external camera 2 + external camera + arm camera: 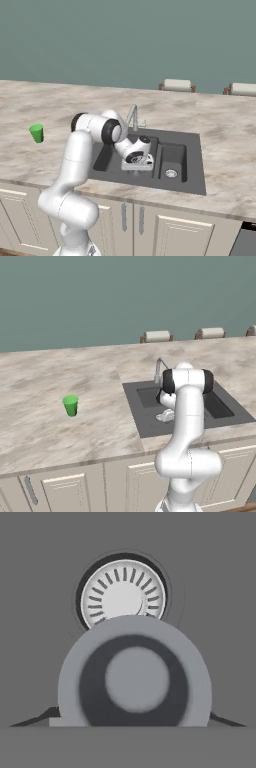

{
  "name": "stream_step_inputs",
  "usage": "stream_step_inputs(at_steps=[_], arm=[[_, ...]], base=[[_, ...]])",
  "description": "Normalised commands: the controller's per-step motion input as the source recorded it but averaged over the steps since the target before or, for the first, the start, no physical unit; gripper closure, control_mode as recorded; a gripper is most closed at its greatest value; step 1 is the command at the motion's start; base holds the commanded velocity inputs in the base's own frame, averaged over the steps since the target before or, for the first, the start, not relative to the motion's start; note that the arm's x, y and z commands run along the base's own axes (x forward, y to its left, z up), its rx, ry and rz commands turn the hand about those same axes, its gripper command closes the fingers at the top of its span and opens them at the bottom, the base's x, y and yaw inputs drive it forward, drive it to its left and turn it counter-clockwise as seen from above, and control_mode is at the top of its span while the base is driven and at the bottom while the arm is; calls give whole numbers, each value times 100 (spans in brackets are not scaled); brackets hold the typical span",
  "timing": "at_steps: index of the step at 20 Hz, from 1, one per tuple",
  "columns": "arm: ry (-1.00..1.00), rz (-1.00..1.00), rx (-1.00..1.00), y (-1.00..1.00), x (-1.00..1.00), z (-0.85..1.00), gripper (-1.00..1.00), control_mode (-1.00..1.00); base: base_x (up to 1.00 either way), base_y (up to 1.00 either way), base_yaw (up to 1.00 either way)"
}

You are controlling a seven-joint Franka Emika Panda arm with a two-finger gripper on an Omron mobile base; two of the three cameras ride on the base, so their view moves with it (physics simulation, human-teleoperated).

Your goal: Move any existing items from the left basin to the right basin for drying. Then move the cup from the counter to the left basin of the sink for washing.

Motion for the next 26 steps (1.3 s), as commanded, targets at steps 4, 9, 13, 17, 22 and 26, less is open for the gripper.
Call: stream_step_inputs(at_steps=[4,9,13,17,22,26], arm=[[0,0,0,0,3,-3,100,-100],[0,0,0,0,0,1,100,-100],[-2,0,0,0,-5,22,100,-100],[0,0,-2,0,-11,48,100,-100],[0,0,-3,0,-10,54,100,-100],[-4,0,-1,0,-25,60,100,-100]], base=[[0,0,0],[0,0,0],[0,0,0],[0,0,0],[0,0,0],[0,0,0]])
